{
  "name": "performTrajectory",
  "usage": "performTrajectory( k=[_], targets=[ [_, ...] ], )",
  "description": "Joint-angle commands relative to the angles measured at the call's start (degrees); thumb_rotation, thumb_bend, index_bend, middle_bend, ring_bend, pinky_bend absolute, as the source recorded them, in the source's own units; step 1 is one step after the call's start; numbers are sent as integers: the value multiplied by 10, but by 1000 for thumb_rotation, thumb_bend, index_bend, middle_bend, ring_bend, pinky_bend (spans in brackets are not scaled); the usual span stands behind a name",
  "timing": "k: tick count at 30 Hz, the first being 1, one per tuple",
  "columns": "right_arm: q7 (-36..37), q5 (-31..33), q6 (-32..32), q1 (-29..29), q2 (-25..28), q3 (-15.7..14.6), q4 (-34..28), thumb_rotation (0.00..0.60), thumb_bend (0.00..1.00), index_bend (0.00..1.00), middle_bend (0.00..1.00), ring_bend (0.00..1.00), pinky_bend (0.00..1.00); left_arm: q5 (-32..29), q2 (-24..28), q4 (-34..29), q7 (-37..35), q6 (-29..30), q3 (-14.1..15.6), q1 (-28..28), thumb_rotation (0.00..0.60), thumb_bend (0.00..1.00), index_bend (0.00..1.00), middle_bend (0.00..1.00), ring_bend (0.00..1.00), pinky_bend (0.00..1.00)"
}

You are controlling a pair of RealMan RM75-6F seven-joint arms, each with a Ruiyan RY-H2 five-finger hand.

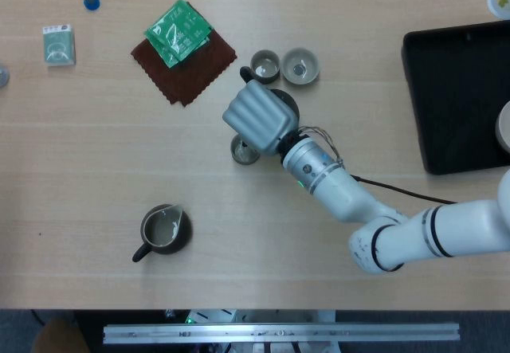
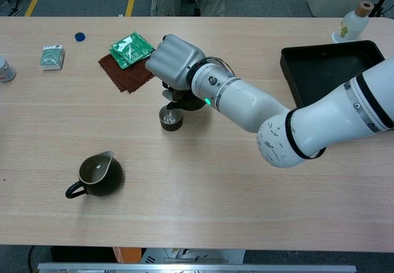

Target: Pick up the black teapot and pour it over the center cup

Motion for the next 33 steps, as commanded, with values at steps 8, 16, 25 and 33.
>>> performTrajectory(
  k=[8,16,25,33],
  targets=[
    [91,-48,7,-54,52,7,-54,428,299,1000,915,849,245,-1,1,1,-1,-3,2,0,251,350,155,126,119,107],
    [164,-73,11,-102,119,0,-117,430,299,1000,898,830,245,0,-1,2,-2,-8,2,-3,252,350,155,126,119,107],
    [251,-96,0,-155,159,-18,-134,429,299,979,857,786,245,2,-6,7,-3,-14,2,-6,252,350,155,125,119,107],
    [287,-108,-17,-180,155,-27,-107,429,298,947,830,758,245,3,-9,9,-4,-14,2,-7,250,350,155,126,119,107]
  ],
)
